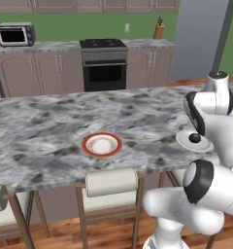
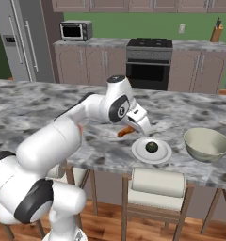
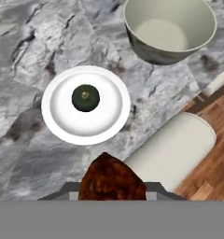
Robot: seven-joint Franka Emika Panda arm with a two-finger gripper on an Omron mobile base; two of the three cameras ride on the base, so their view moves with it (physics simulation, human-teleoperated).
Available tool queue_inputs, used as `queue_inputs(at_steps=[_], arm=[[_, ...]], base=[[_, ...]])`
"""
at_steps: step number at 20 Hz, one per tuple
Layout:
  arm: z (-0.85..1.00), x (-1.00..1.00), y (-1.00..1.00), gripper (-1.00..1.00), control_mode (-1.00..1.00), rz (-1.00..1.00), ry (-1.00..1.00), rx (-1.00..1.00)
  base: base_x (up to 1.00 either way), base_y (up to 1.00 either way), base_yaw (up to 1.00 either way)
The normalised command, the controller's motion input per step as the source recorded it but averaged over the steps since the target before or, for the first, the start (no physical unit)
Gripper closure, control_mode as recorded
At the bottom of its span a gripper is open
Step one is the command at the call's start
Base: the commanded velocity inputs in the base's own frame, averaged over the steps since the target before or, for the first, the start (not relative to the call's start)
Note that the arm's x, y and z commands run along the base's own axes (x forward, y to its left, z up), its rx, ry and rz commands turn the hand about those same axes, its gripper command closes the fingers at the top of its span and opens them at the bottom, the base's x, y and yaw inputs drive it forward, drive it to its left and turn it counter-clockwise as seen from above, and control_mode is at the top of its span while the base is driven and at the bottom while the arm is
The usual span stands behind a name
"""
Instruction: Pick the chicken drumstick and squash from their plates and place them in the bowl. Then put the bowl in the fridge.
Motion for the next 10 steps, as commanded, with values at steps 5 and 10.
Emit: queue_inputs(at_steps=[5, 10], arm=[[0.03, 0.1, -0.68, 1.0, -1.0, -0.22, 0.04, 0.0], [0.01, 0.12, -0.66, 1.0, -1.0, -0.2, 0.09, 0.01]], base=[[0.0, 0.0, 0.0], [0.0, 0.0, 0.0]])
